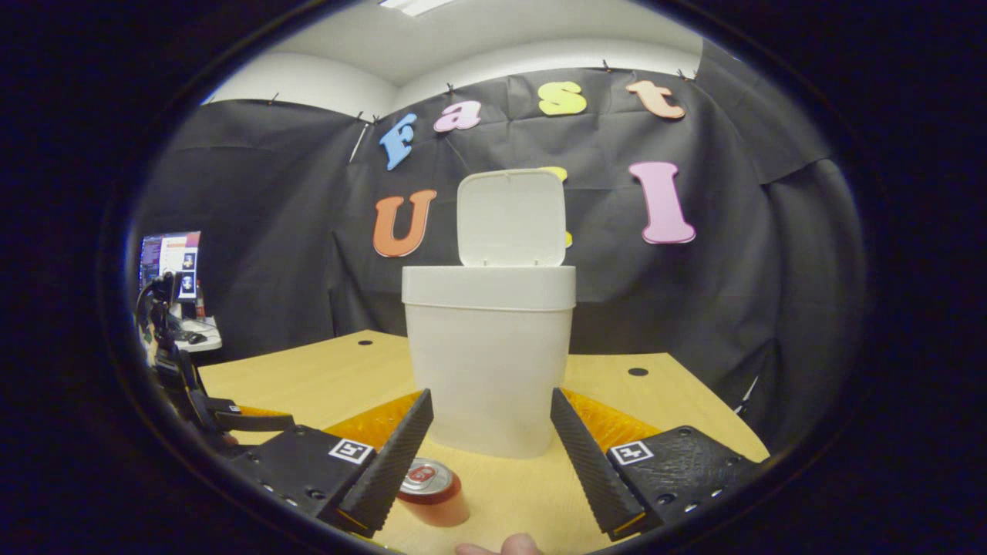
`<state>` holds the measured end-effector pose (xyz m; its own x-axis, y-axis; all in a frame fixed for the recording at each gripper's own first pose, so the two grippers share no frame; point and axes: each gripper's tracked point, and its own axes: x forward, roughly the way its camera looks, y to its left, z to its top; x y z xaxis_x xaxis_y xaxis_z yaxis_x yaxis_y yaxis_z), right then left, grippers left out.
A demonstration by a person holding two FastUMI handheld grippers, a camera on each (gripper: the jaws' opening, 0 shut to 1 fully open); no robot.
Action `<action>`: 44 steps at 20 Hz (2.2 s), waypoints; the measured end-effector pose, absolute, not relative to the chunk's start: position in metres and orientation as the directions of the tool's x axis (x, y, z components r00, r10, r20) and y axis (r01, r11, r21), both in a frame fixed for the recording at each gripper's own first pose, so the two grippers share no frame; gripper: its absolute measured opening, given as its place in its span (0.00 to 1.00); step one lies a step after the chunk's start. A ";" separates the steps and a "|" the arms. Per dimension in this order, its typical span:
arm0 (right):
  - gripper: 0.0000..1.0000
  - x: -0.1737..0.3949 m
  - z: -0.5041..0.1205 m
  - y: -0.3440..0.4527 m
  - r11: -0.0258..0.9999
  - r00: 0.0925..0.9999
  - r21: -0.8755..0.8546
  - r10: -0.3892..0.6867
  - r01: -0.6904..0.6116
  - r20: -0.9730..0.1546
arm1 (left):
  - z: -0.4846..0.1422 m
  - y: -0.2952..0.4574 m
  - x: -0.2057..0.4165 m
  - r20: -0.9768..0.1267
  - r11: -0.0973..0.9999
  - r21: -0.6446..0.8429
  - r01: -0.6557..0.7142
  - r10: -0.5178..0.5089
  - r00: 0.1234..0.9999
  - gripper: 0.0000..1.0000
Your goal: Press the lid of the desktop garbage bin to open it, pick up the crumpled paper on the desktop and throw it into the bin, then pick up the pop can on the desktop and drop it into the bin, and finally close the garbage bin lid.
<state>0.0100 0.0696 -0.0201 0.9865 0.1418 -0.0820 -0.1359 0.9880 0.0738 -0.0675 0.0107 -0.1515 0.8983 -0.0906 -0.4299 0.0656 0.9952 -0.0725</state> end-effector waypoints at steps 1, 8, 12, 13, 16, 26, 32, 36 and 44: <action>0.95 0.010 -0.024 0.070 0.988 0.986 0.072 0.144 -0.138 -0.086 | -0.156 0.008 -0.070 -0.442 0.995 -0.071 0.072 -0.096 0.892 0.98; 0.95 0.010 -0.038 0.075 0.985 0.981 0.070 0.162 -0.155 -0.107 | -0.191 0.004 -0.078 -0.537 0.995 -0.079 0.068 -0.099 0.838 0.98; 0.95 0.008 -0.047 0.074 0.985 0.978 0.073 0.166 -0.157 -0.127 | -0.202 0.001 -0.080 -0.576 0.994 -0.089 0.062 -0.102 0.811 0.95; 0.95 0.007 -0.049 0.074 0.984 0.977 0.074 0.168 -0.159 -0.132 | -0.205 0.000 -0.081 -0.586 0.994 -0.086 0.061 -0.100 0.804 0.93; 0.98 0.006 -0.052 0.072 0.984 0.976 0.084 0.170 -0.160 -0.139 | -0.207 0.002 -0.080 -0.590 0.996 -0.065 0.058 -0.085 0.803 0.83; 0.95 -0.003 -0.067 0.080 0.978 0.968 0.122 0.186 -0.167 -0.170 | -0.204 0.018 -0.072 -0.580 0.996 -0.087 -0.018 -0.036 0.814 0.33; 0.95 -0.011 -0.074 0.087 0.979 0.967 0.129 0.182 -0.160 -0.176 | -0.174 0.025 -0.059 -0.511 0.994 -0.110 -0.013 -0.045 0.859 0.25; 0.95 -0.017 -0.081 0.096 0.978 0.967 0.150 0.171 -0.144 -0.189 | -0.146 0.031 -0.051 -0.449 0.994 -0.104 -0.033 -0.018 0.893 0.25; 0.94 -0.025 -0.083 0.116 0.979 0.965 0.098 0.192 -0.177 -0.177 | -0.109 0.027 -0.045 -0.364 0.995 -0.099 -0.020 -0.018 0.931 0.25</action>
<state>-0.0254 0.1156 -0.0830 0.9653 0.1922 -0.1768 -0.1770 0.9793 0.0980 -0.0447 0.0271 -0.1088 0.9311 -0.0178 -0.3643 -0.0197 0.9949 -0.0989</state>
